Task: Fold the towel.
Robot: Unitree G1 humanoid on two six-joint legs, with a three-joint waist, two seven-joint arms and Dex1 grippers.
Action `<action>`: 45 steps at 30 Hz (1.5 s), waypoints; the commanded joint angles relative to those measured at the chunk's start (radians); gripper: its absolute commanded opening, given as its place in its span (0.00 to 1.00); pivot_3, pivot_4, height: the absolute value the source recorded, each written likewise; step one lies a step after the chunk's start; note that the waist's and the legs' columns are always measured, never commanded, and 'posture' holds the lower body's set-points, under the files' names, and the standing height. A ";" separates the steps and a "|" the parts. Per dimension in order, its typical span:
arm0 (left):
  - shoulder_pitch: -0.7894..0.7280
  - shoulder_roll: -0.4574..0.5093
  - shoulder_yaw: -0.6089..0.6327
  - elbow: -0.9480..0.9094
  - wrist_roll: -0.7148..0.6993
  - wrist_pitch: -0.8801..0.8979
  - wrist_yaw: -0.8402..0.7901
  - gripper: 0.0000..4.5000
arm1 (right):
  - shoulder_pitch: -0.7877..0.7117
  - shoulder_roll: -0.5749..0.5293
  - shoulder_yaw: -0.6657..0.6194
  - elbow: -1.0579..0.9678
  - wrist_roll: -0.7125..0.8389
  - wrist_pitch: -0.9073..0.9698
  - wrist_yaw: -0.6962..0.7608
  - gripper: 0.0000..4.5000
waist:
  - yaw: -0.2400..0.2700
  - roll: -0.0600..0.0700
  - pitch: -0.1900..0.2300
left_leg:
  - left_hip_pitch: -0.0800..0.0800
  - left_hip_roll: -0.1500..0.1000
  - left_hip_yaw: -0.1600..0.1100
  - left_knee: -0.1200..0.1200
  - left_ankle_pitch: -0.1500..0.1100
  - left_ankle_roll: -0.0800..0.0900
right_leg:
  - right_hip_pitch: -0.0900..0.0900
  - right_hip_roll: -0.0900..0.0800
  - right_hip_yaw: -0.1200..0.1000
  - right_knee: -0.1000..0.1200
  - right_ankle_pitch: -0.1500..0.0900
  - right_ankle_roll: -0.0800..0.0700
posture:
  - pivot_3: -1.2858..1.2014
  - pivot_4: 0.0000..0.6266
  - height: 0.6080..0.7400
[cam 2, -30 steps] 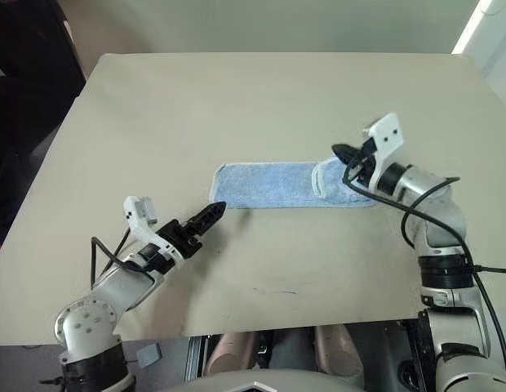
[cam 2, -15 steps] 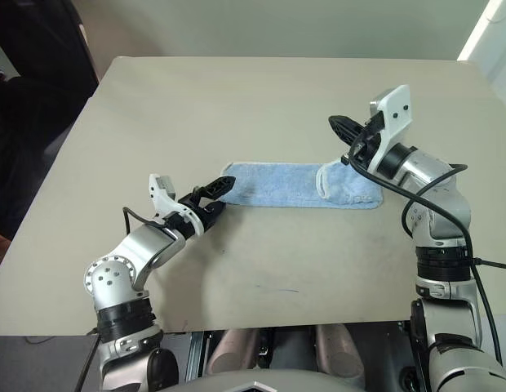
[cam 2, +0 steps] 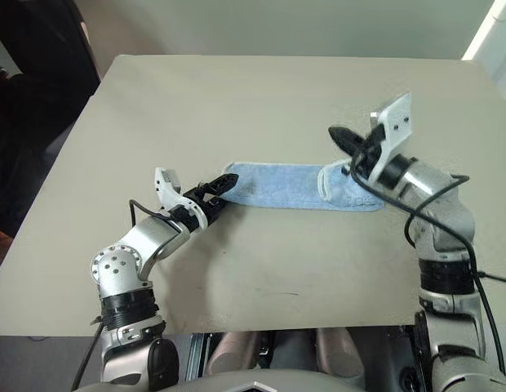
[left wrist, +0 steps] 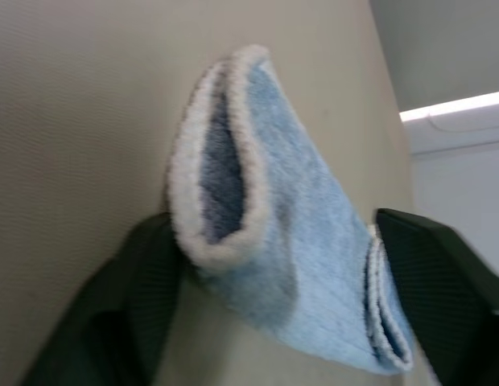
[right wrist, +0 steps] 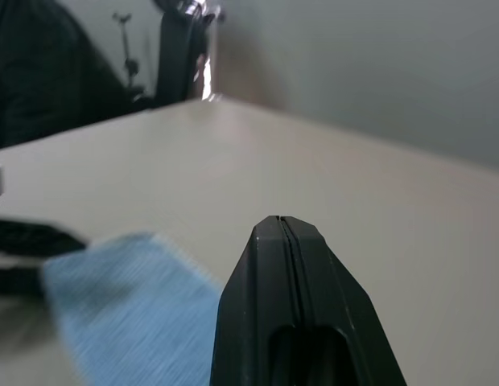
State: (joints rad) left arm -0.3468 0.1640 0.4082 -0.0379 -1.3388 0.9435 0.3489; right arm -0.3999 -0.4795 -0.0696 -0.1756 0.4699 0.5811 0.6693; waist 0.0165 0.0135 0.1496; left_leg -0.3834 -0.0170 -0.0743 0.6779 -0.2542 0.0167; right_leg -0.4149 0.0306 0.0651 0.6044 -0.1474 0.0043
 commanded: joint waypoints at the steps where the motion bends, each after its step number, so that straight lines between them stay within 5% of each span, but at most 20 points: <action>1: 0.001 0.018 0.014 0.000 0.014 -0.022 -0.018 0.53 | 0.030 -0.024 -0.018 -0.065 0.039 0.053 0.009 0.00 | -0.003 0.000 0.001 | -0.001 0.000 0.001 0.000 -0.001 -0.001 | -0.002 0.000 0.000 0.000 0.000 0.000 | 0.52 0.24 1.00; 8: -0.002 0.020 0.008 0.000 0.028 -0.018 -0.037 0.02 | 0.037 -0.023 -0.019 -0.066 0.029 0.060 -0.003 0.00 | -0.014 -0.001 0.002 | -0.006 0.000 0.003 -0.001 0.002 -0.010 | -0.009 0.000 0.001 0.000 -0.005 0.003 | 0.52 0.24 1.00; 15: -0.037 0.096 0.083 0.002 0.038 -0.086 -0.124 0.02 | 0.058 -0.040 -0.033 -0.075 0.030 0.061 -0.005 0.00 | -0.013 -0.001 0.002 | -0.006 0.001 0.003 -0.002 -0.001 -0.007 | -0.009 0.000 0.000 0.001 -0.005 0.000 | 0.52 0.24 1.00; 19: -0.100 0.244 0.139 0.063 0.080 -0.117 -0.219 0.02 | 0.072 -0.055 -0.047 -0.072 0.030 0.058 -0.009 0.00 | -0.014 -0.003 0.003 | -0.006 0.001 0.003 -0.002 -0.002 -0.007 | -0.010 0.000 0.000 0.003 -0.004 -0.003 | 0.52 0.24 1.00; 26: -0.167 0.355 0.094 0.060 0.137 -0.083 -0.355 0.02 | 0.082 -0.066 -0.059 -0.063 0.024 0.054 -0.012 0.00 | -0.008 -0.003 0.003 | -0.007 0.001 0.003 -0.001 -0.003 -0.007 | -0.011 0.000 0.001 0.003 -0.006 -0.004 | 0.52 0.24 1.00; 36: -0.397 0.273 -0.425 -0.058 0.364 0.023 -0.616 0.02 | 0.091 -0.060 -0.075 -0.017 -0.007 0.037 -0.056 0.00 | 0.008 -0.003 0.003 | -0.010 0.000 0.002 0.004 -0.004 -0.005 | -0.011 -0.001 0.000 0.003 -0.004 0.002 | 0.52 0.24 1.00; 45: -0.508 0.133 -0.642 0.047 0.574 0.043 -0.709 0.02 | 0.140 -0.056 -0.101 -0.064 0.003 0.040 -0.098 0.00 | -0.007 -0.003 0.003 | -0.011 0.002 0.006 0.002 -0.005 -0.005 | -0.013 -0.002 -0.001 0.003 -0.003 0.006 | 0.52 0.24 1.00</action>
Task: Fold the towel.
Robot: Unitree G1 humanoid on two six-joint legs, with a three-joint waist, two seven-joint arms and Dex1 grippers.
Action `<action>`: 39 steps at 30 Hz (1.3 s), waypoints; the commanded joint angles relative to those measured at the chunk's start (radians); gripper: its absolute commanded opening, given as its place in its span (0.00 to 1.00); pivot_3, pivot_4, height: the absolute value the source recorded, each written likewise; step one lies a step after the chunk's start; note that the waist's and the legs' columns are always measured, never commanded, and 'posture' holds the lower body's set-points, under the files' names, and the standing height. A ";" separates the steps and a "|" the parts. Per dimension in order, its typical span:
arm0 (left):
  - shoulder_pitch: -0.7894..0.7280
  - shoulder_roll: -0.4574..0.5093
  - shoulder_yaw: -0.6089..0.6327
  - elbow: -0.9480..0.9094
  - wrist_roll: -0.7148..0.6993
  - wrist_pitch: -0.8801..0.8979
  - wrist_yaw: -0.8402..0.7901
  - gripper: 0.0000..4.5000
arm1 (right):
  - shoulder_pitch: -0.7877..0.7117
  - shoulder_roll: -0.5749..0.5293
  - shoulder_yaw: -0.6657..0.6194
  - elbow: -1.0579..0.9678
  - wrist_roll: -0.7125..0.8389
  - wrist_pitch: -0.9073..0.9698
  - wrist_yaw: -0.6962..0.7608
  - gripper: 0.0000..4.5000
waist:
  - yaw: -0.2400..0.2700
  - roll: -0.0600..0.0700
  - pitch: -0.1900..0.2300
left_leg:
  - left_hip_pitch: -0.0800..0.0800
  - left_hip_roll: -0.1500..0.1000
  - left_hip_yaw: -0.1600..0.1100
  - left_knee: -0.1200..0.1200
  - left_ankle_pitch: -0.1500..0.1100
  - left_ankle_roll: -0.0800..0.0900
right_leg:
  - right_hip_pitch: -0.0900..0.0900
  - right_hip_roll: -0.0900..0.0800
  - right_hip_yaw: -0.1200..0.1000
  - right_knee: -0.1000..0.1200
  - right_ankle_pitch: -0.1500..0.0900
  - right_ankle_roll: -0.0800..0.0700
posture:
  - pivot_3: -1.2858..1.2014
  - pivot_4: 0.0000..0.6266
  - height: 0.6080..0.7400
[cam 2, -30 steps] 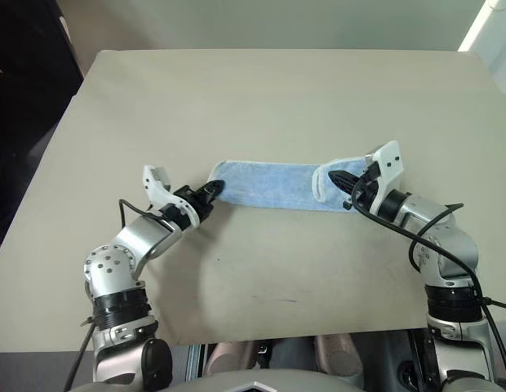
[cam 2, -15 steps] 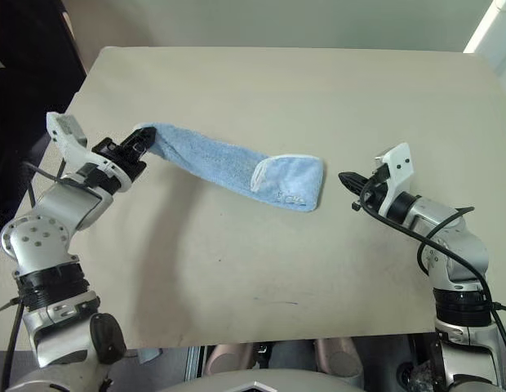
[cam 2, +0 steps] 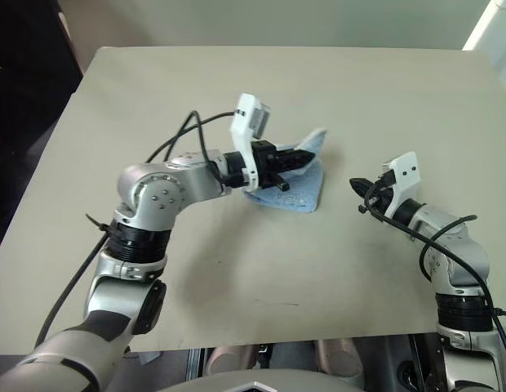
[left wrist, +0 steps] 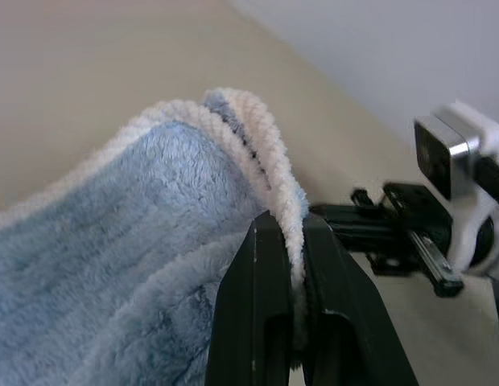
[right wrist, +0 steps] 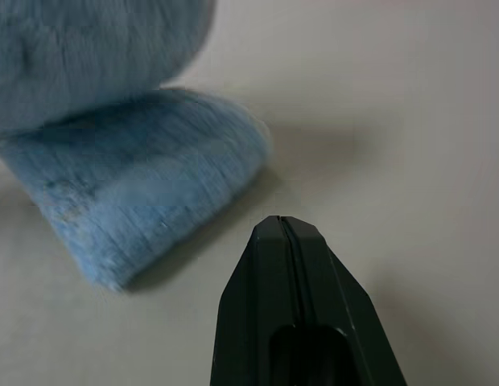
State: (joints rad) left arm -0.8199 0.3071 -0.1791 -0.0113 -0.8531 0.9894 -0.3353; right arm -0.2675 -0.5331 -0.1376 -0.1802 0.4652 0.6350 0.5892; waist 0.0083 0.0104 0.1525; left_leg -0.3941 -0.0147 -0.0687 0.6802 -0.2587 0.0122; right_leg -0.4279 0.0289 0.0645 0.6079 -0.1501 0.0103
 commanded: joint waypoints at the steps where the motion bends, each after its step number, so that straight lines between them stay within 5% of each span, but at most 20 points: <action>1: -0.039 -0.015 -0.075 0.033 0.122 -0.006 -0.031 0.02 | 0.012 -0.001 -0.036 -0.066 0.009 -0.013 -0.021 0.00 | 0.001 0.000 0.000 | 0.000 0.000 0.000 0.000 0.000 0.000 | 0.000 0.000 0.000 0.000 0.000 0.000 | 0.52 0.24 1.00; 5: -0.042 -0.046 -0.068 0.081 0.177 -0.009 -0.048 0.17 | 0.031 0.003 -0.042 -0.089 0.014 -0.007 -0.033 0.00 | 0.001 0.000 0.000 | 0.000 0.000 0.000 0.001 -0.001 0.002 | 0.000 0.000 0.000 0.000 0.000 0.002 | 0.52 0.24 1.00; 16: -0.019 -0.106 0.052 0.063 0.177 0.042 -0.067 1.00 | 0.012 0.005 -0.035 -0.081 0.011 -0.004 -0.036 0.00 | 0.006 0.000 0.000 | 0.000 0.000 0.000 0.002 -0.001 0.004 | 0.001 0.000 0.001 0.000 -0.001 0.003 | 0.52 0.24 1.00; 35: -0.018 -0.122 0.070 0.057 0.207 0.060 -0.082 1.00 | 0.012 0.005 -0.035 -0.081 0.011 -0.003 -0.036 0.00 | 0.009 0.000 0.000 | 0.000 0.000 0.000 0.003 -0.001 0.004 | 0.002 0.000 0.001 0.000 0.000 0.004 | 0.52 0.24 1.00; 39: 0.149 0.074 0.268 0.018 0.276 -0.218 -0.158 0.80 | -0.197 0.101 0.090 -0.064 0.000 -0.008 -0.037 0.00 | -0.040 -0.001 0.000 | 0.003 0.000 0.005 0.001 -0.004 0.004 | -0.006 0.002 0.007 0.002 0.002 0.005 | 0.52 0.24 1.00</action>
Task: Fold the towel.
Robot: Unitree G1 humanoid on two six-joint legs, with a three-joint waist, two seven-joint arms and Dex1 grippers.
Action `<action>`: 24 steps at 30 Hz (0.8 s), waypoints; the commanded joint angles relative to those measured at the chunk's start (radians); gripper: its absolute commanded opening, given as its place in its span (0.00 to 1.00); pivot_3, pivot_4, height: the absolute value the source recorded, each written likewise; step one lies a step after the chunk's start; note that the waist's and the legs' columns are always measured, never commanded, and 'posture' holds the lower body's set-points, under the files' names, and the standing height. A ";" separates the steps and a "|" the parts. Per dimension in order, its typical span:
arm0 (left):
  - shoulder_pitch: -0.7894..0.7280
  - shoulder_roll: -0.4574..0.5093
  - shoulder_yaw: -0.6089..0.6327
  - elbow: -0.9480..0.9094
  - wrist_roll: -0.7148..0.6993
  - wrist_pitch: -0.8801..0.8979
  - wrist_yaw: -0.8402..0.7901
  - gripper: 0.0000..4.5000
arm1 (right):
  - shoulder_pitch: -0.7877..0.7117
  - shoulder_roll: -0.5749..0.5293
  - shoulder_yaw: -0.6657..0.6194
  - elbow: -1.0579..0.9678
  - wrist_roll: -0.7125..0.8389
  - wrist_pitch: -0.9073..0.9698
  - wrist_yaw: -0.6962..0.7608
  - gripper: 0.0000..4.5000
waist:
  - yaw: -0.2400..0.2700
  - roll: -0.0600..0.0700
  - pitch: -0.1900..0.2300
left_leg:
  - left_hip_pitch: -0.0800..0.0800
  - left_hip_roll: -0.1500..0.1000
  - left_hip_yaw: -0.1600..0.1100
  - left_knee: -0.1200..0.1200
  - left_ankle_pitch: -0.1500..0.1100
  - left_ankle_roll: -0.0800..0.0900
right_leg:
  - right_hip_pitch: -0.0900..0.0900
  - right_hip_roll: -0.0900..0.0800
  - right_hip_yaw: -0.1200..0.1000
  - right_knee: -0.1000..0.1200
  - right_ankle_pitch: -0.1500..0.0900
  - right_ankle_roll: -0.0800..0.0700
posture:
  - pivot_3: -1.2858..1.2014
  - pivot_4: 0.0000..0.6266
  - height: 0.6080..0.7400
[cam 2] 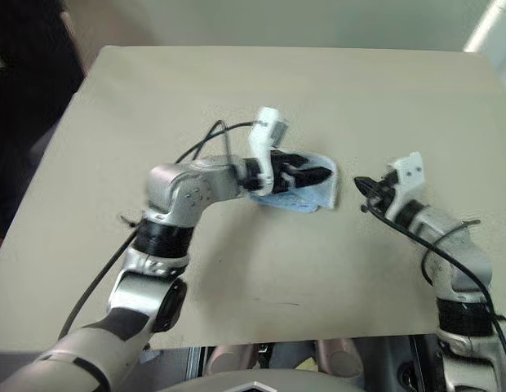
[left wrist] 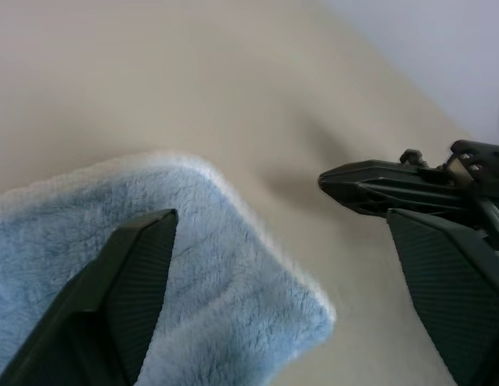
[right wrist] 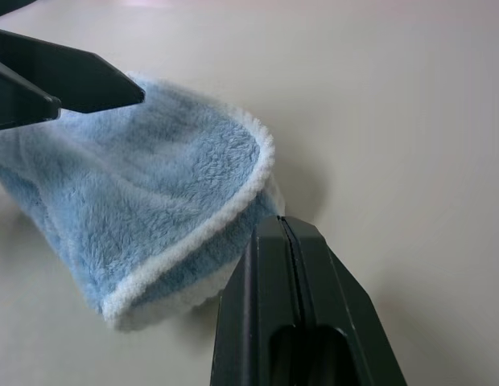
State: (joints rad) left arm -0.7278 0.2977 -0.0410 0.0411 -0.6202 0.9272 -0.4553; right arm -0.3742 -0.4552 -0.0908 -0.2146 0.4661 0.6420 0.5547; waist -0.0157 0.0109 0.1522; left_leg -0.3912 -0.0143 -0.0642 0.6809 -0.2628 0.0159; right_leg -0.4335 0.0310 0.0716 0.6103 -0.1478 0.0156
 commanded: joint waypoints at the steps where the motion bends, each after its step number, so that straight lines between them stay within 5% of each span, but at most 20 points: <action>1: 0.063 0.085 0.129 -0.037 0.043 -0.166 -0.043 0.73 | -0.093 0.025 0.044 -0.026 -0.004 -0.014 0.000 0.00 | -0.017 -0.003 0.001 | -0.001 0.000 -0.001 -0.002 0.002 0.001 | 0.000 0.001 -0.002 -0.001 -0.001 0.003 | 0.52 0.24 1.00; 5: 0.073 0.081 0.133 -0.041 0.046 -0.191 -0.061 0.41 | -0.097 0.022 0.047 -0.020 -0.013 -0.016 -0.001 0.00 | 0.034 -0.004 0.001 | 0.000 0.001 -0.013 -0.002 0.005 0.001 | 0.002 0.002 -0.007 0.000 0.000 -0.003 | 0.52 0.24 1.00; 12: 0.071 0.075 0.126 -0.032 0.067 -0.220 -0.100 0.41 | -0.099 0.025 0.046 -0.015 -0.022 -0.021 -0.011 0.00 | 0.043 -0.004 0.001 | -0.006 -0.003 -0.011 0.008 0.000 0.008 | 0.002 -0.004 -0.008 -0.002 0.006 -0.007 | 0.52 0.24 1.00; 18: 0.090 0.087 0.050 -0.014 0.126 -0.280 -0.176 0.03 | -0.113 0.075 0.082 0.065 -0.040 -0.032 -0.012 0.00 | 0.041 -0.004 0.001 | -0.006 -0.002 -0.010 0.008 0.000 0.007 | 0.001 -0.004 -0.010 -0.001 0.006 -0.008 | 0.52 0.24 1.00; 24: 0.118 0.089 -0.058 0.054 0.230 -0.345 -0.233 0.01 | -0.115 0.121 0.118 0.181 -0.082 -0.056 -0.002 0.00 | 0.040 -0.004 0.001 | -0.007 -0.002 -0.010 0.008 -0.001 0.008 | 0.000 -0.004 -0.010 -0.001 0.006 -0.009 | 0.52 0.24 1.00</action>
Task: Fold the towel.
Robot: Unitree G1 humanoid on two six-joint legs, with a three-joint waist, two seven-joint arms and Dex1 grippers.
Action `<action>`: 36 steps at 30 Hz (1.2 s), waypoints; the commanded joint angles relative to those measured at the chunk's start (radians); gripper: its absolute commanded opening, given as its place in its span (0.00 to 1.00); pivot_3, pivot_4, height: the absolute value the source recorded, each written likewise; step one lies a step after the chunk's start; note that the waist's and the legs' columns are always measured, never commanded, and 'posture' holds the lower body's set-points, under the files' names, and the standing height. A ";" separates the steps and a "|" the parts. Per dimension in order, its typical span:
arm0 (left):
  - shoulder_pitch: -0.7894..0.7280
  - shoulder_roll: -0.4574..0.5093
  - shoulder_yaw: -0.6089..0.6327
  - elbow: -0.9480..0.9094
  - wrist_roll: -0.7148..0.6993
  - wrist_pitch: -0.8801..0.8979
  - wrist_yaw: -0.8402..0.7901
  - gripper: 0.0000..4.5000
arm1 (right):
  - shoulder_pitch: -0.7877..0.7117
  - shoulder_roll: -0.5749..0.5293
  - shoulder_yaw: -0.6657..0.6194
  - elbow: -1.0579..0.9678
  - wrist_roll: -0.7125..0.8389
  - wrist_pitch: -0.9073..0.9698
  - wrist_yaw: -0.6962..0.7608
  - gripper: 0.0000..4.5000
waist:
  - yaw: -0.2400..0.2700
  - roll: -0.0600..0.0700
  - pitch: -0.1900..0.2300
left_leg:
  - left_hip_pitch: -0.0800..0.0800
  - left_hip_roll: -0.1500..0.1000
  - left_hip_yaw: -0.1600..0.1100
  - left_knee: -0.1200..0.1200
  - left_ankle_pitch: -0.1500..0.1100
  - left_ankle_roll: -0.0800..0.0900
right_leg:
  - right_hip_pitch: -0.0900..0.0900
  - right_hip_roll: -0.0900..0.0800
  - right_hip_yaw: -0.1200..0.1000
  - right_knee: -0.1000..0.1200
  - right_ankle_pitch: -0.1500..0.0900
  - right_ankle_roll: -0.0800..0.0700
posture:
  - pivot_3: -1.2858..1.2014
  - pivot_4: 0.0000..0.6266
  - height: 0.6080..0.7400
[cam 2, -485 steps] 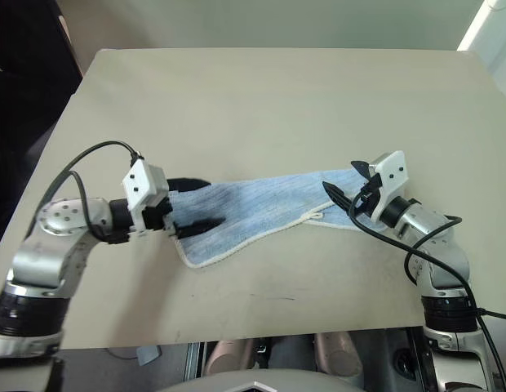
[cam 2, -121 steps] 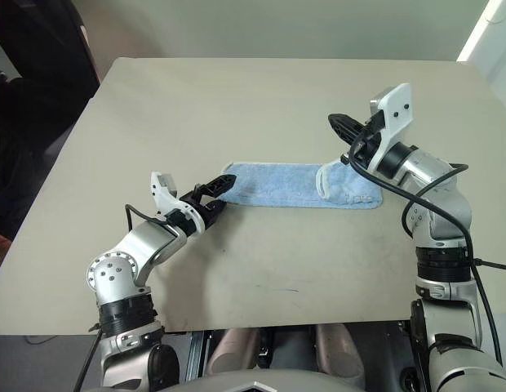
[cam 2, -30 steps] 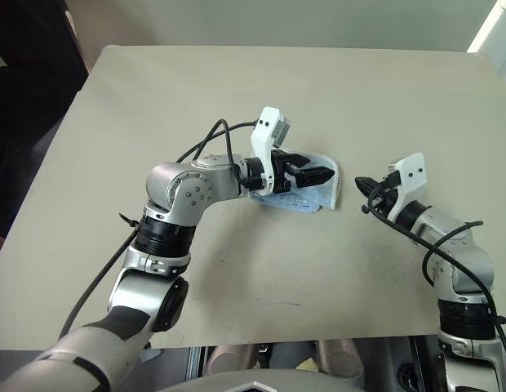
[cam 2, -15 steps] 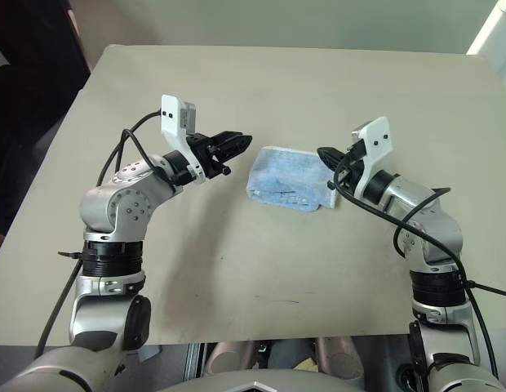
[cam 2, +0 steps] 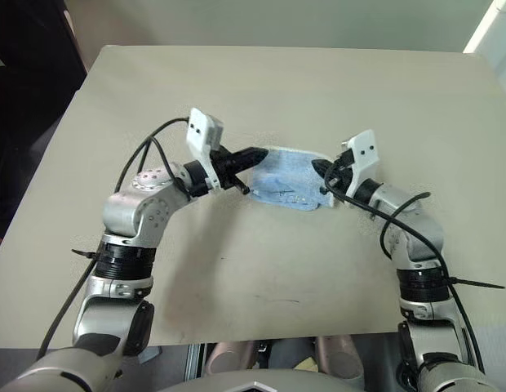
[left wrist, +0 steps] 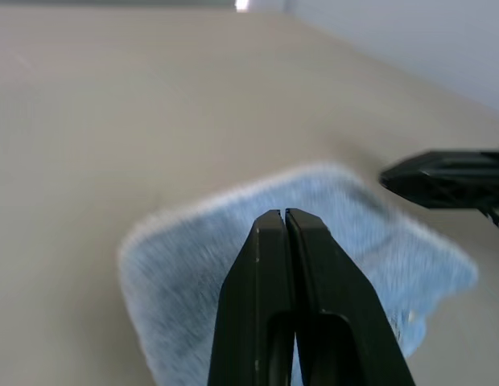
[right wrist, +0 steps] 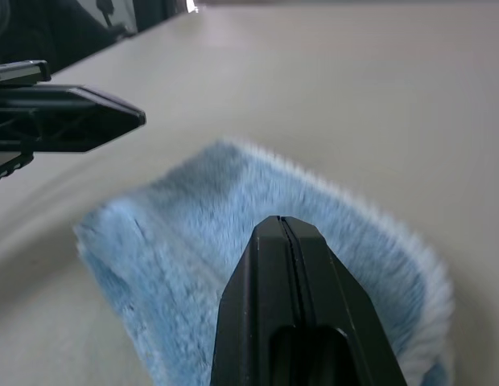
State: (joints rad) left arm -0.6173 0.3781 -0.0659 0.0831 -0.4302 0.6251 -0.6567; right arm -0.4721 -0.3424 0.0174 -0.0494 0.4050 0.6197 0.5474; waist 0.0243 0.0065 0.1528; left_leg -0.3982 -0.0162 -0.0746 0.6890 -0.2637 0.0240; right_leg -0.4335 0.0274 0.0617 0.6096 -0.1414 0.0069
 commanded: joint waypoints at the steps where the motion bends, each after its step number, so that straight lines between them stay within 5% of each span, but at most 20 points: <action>1: 0.009 0.008 -0.039 0.018 0.048 -0.046 -0.038 0.01 | -0.017 0.010 0.013 0.024 -0.025 -0.037 0.008 0.00 | 0.000 0.000 0.000 | 0.000 0.000 0.000 0.000 0.000 0.000 | 0.000 0.000 0.000 0.000 0.000 0.000 | 0.52 0.24 1.00; 6: 0.044 0.041 -0.144 0.090 0.185 -0.101 -0.051 0.01 | 0.003 0.017 0.058 0.111 -0.084 -0.054 0.011 0.00 | -0.002 0.000 0.000 | -0.001 0.001 0.000 0.000 0.000 0.000 | -0.001 0.000 -0.001 0.000 0.000 -0.001 | 0.52 0.24 1.00; 12: 0.064 0.031 -0.133 0.104 0.215 -0.119 -0.037 0.01 | 0.027 0.014 0.069 0.086 -0.105 -0.051 0.008 0.00 | -0.002 0.002 -0.002 | -0.001 0.001 0.000 -0.001 0.000 0.000 | -0.001 0.000 -0.001 0.000 0.000 -0.001 | 0.52 0.24 1.00; 20: 0.037 -0.067 0.129 -0.003 -0.028 -0.043 0.008 0.01 | 0.028 -0.012 -0.006 -0.059 -0.055 -0.041 0.006 0.00 | -0.004 0.002 -0.001 | -0.002 0.001 0.000 -0.004 0.000 -0.001 | -0.002 0.000 -0.001 0.000 0.004 -0.003 | 0.52 0.24 1.00; 24: 0.036 -0.027 0.196 -0.011 -0.052 -0.022 0.023 0.01 | 0.028 -0.040 -0.075 -0.110 -0.002 0.027 0.000 0.00 | -0.005 0.002 -0.002 | -0.001 0.001 0.000 -0.004 0.001 -0.001 | -0.002 0.000 -0.001 0.000 0.004 -0.003 | 0.52 0.24 1.00; 27: 0.066 0.027 0.181 -0.010 -0.021 -0.033 0.008 0.00 | 0.038 -0.057 -0.106 -0.130 0.040 0.097 0.002 0.13 | -0.005 0.002 -0.001 | -0.001 0.001 0.000 -0.004 0.001 -0.002 | -0.002 0.000 -0.001 -0.001 0.004 -0.003 | 0.52 0.24 1.00; 36: 0.142 0.099 0.160 -0.059 0.011 -0.052 -0.021 0.00 | -0.009 -0.011 -0.261 -0.046 0.229 0.399 -0.077 0.83 | -0.005 0.002 -0.001 | -0.002 0.001 0.000 -0.004 0.001 -0.002 | -0.002 0.000 -0.001 -0.001 0.002 -0.003 | 0.52 0.24 1.00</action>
State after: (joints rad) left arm -0.4742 0.4688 0.0866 0.0773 -0.4131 0.5944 -0.6740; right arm -0.4569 -0.3604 -0.1942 -0.0961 0.5861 0.9766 0.4919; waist 0.0190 0.0088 0.1513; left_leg -0.3999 -0.0157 -0.0748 0.6847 -0.2627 0.0223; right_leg -0.4357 0.0274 0.0605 0.6086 -0.1393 0.0027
